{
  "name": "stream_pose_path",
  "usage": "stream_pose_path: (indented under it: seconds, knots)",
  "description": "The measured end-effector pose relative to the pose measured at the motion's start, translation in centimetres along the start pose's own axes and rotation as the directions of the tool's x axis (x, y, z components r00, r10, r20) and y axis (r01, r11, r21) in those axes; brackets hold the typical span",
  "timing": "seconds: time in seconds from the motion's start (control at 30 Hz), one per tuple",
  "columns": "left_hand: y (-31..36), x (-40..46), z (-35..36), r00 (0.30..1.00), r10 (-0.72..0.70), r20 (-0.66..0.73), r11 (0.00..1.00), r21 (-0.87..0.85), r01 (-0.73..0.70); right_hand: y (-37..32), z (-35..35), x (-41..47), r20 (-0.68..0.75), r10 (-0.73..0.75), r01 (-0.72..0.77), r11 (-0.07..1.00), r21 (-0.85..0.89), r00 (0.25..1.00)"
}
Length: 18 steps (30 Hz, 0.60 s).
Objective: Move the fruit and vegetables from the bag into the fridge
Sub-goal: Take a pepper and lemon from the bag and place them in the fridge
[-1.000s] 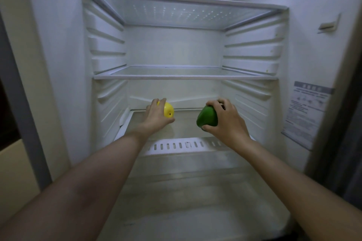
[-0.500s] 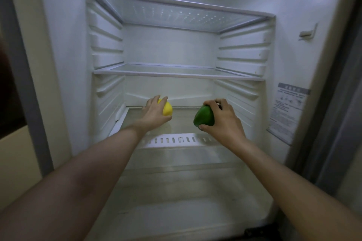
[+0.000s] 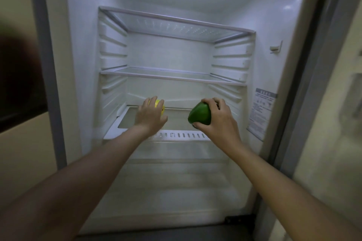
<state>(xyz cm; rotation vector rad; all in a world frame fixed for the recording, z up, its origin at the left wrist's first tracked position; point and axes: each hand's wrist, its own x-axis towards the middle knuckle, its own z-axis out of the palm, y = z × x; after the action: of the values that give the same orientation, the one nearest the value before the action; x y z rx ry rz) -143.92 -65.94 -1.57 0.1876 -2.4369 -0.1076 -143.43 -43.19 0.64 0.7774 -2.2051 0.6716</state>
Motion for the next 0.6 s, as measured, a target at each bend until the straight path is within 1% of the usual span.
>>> stream_pose_path:
  seconds: [0.1, 0.2, 0.27, 0.33, 0.47, 0.6]
  knots:
    - [0.3, -2.5, -2.3, 1.0, 0.01, -0.013, 0.999, 0.05, -0.009, -2.0, -1.2, 0.2, -0.113, -0.035, 0.047, 0.993, 0.109, 0.993]
    - [0.4, -5.0, -5.2, 0.99, 0.057, -0.126, 0.994, 0.1, -0.044, -4.5, -2.4, 1.1, -0.243, -0.067, 0.122, 0.968, 0.218, 0.968]
    - [0.3, -6.0, -7.4, 0.981, 0.078, -0.178, 0.989, 0.137, -0.053, -6.1, -2.9, 2.3, -0.285, -0.068, 0.147, 0.953, 0.266, 0.956]
    - [0.0, -6.4, -9.7, 0.974, 0.084, -0.208, 0.984, 0.169, -0.049, -7.3, -2.9, 4.0, -0.283, -0.062, 0.147, 0.946, 0.29, 0.957]
    - [-0.3, -5.8, -13.7, 0.961, 0.082, -0.265, 0.977, 0.213, -0.024, -8.7, -2.0, 8.3, -0.23, -0.058, 0.125, 0.949, 0.289, 0.971]
    - [-0.3, -3.8, -16.0, 0.959, 0.106, -0.262, 0.967, 0.252, -0.038, -9.7, -0.4, 12.8, -0.172, -0.042, 0.087, 0.961, 0.261, 0.984]
